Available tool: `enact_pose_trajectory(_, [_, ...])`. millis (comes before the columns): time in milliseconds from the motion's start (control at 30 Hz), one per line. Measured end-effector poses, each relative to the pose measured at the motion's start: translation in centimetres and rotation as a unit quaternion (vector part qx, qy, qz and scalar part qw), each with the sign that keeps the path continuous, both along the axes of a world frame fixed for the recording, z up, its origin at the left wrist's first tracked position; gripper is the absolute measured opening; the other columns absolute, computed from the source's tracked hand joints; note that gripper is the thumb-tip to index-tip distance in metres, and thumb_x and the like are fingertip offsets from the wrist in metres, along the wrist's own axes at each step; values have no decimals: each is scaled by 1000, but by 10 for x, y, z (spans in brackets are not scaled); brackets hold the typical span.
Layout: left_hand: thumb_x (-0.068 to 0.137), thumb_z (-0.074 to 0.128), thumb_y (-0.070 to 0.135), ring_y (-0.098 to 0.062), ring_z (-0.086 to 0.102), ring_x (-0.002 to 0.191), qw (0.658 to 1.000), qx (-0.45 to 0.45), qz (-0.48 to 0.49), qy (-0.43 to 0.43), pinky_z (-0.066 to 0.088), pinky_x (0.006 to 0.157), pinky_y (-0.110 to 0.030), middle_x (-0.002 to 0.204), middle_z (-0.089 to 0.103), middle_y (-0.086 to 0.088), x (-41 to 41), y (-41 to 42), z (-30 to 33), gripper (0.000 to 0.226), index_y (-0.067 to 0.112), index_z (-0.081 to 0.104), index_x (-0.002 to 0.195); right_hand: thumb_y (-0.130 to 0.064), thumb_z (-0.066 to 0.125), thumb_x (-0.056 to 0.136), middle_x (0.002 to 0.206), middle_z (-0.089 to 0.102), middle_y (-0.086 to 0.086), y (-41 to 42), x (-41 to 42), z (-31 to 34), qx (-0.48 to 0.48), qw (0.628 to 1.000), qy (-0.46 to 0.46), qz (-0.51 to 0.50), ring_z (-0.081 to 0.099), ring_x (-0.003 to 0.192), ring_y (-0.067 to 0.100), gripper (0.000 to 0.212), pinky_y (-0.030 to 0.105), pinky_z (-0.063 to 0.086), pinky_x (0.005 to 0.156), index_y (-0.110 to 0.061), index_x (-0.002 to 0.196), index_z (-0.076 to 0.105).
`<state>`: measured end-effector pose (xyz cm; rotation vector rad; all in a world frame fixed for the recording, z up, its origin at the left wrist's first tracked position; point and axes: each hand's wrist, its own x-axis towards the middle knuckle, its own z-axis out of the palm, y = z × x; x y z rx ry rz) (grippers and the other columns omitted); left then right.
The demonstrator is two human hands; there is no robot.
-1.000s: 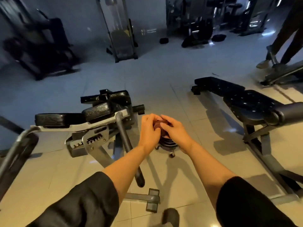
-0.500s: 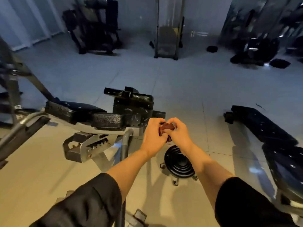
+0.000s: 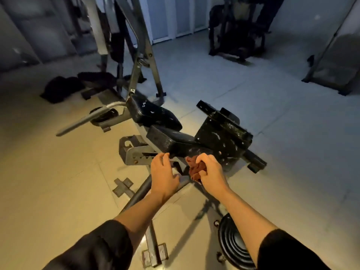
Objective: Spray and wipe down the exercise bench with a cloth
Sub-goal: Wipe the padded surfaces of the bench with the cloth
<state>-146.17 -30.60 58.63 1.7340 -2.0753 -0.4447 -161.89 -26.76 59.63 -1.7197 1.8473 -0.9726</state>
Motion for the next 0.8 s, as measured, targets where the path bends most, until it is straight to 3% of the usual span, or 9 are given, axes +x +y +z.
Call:
enact_pose_trajectory(67, [80, 73, 21, -26, 25, 137, 999, 15, 35, 7, 22, 116, -34, 149, 28, -10, -4, 2, -5, 78, 12, 31, 145, 8, 50, 88, 111, 53, 13, -14, -2, -6, -25, 997, 57, 36, 53, 103, 28, 28, 18, 35, 80, -4, 112, 60])
enact_pose_trajectory(133, [79, 73, 18, -26, 25, 138, 998, 19, 62, 11, 22, 118, -37, 151, 26, -9, -11, -1, -9, 81, 14, 29, 147, 0, 51, 91, 122, 51, 9, -27, -1, -6, -50, 990, 103, 85, 49, 104, 20, 30, 17, 36, 83, -12, 118, 58])
enact_pose_trajectory(200, [81, 71, 18, -25, 28, 137, 995, 8, 94, 30, 24, 117, -40, 150, 31, -8, -18, -7, -13, 78, 15, 29, 147, -3, 62, 87, 128, 50, 8, -42, 2, -4, -86, 975, 141, 152, 50, 106, 18, 37, 20, 44, 86, -15, 121, 57])
enact_pose_trajectory(267, [86, 66, 20, -25, 37, 132, 990, -25, 129, 57, 26, 116, -43, 145, 40, -8, -26, -15, -20, 68, 14, 33, 145, 0, 75, 75, 127, 55, 11, -61, 3, -14, -145, 932, 208, 258, 54, 106, 25, 49, 31, 53, 85, -13, 120, 60])
enact_pose_trajectory(367, [89, 61, 24, -25, 45, 130, 985, -70, 158, 21, 24, 116, -47, 140, 49, -9, -34, -25, -35, 60, 11, 37, 143, -6, 79, 74, 131, 54, 8, -92, -4, -29, -141, 878, 281, 361, 52, 105, 25, 54, 36, 54, 87, -17, 122, 58])
enact_pose_trajectory(500, [78, 72, 25, -27, 51, 124, 980, -78, 179, -47, 29, 110, -50, 134, 54, -11, -43, -26, -45, 72, 8, 42, 141, -3, 77, 69, 122, 60, 6, -108, -25, -35, -173, 866, 283, 374, 45, 91, 19, 47, 28, 50, 78, -16, 112, 61])
enact_pose_trajectory(600, [78, 69, 33, -28, 53, 120, 975, -81, 192, -77, 32, 106, -48, 134, 53, -11, -46, -27, -47, 75, 9, 40, 143, -4, 72, 73, 113, 62, 5, -112, -28, -38, -221, 853, 285, 377, 44, 86, 18, 37, 25, 44, 76, -15, 107, 63])
enact_pose_trajectory(800, [81, 61, 48, -27, 54, 113, 965, -96, 227, -95, 37, 100, -46, 137, 51, -10, -49, -28, -55, 76, 12, 38, 145, -10, 59, 79, 113, 62, 7, -126, -33, -50, -322, 807, 314, 382, 48, 102, 26, 28, 39, 46, 90, -14, 107, 62])
